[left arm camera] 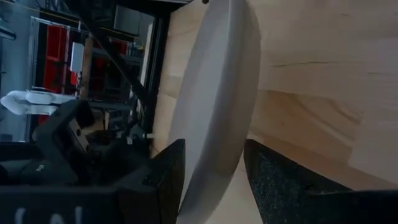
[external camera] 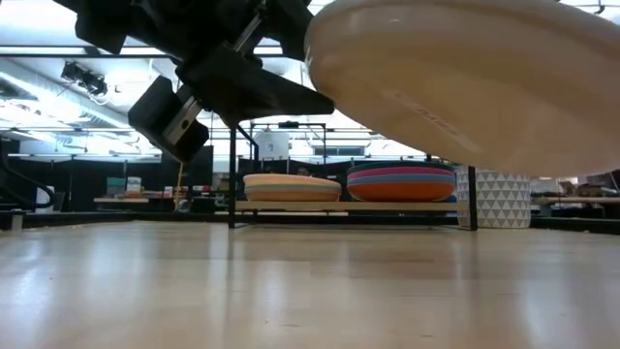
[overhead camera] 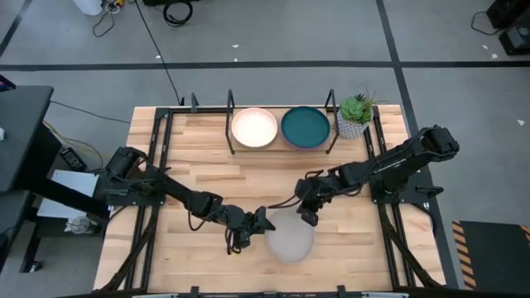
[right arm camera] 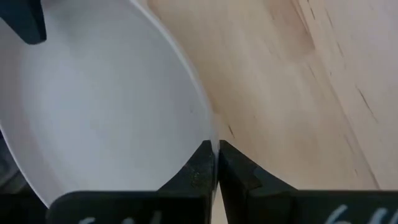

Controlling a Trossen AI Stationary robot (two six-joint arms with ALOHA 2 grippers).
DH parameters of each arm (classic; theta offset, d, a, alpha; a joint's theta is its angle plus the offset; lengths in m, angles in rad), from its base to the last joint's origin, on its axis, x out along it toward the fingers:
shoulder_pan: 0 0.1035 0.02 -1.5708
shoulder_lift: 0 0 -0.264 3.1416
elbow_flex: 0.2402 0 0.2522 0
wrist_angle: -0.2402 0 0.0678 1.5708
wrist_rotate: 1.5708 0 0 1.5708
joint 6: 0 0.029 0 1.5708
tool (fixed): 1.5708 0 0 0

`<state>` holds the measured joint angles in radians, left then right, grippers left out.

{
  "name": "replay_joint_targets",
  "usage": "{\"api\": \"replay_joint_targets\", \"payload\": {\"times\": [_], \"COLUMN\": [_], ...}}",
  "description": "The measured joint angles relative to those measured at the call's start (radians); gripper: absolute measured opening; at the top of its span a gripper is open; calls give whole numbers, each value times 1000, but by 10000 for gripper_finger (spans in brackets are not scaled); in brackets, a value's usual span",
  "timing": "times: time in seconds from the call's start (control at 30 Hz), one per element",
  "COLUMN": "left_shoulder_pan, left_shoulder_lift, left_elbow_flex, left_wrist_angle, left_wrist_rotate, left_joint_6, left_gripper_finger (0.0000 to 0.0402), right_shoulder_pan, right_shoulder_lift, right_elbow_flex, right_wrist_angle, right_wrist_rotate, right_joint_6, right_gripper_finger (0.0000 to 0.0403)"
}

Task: Place and stack plates onto a shelf
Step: Stack the gray plate on top of the white plate on the shelf

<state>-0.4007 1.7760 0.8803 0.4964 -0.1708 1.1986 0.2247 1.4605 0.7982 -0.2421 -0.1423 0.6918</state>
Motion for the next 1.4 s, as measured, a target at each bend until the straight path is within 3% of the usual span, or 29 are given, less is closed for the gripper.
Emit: {"api": "replay_joint_targets", "payload": {"times": [0.17, 0.5, 0.67, 0.8, 0.9, 1.2, 1.4], "left_shoulder_pan": [0, 0, -1, -2, -3, 21, 125], "left_shoulder_lift": [0, 0, 0, 0, -12, -54, -53], "left_elbow_flex": [0, 0, -2, -2, -2, -2, -2], "left_wrist_angle": [8, -8, -23, -25, -53, -57, -101], "left_wrist_rotate": [2, 76, 105, 95, -34, -612, -758], "left_joint_6": [2, -52, -70, -118, -126, -149, -301], "left_gripper_finger": [158, 62, 55, 65, 64, 60, 61], "right_shoulder_pan": [-7, -7, -15, -23, -16, 144, 223], "right_shoulder_lift": [0, -2, -54, -138, -218, -395, -400], "right_elbow_flex": [0, 0, 0, 0, 0, 0, 0], "right_wrist_angle": [13, 62, 60, 17, -52, -171, -172], "right_wrist_rotate": [0, 11, 25, 119, 235, 671, 785], "right_joint_6": [-17, -68, -93, -87, -86, -92, -93], "right_gripper_finger": [23, 42, 78, 105, 115, 115, 114]}}
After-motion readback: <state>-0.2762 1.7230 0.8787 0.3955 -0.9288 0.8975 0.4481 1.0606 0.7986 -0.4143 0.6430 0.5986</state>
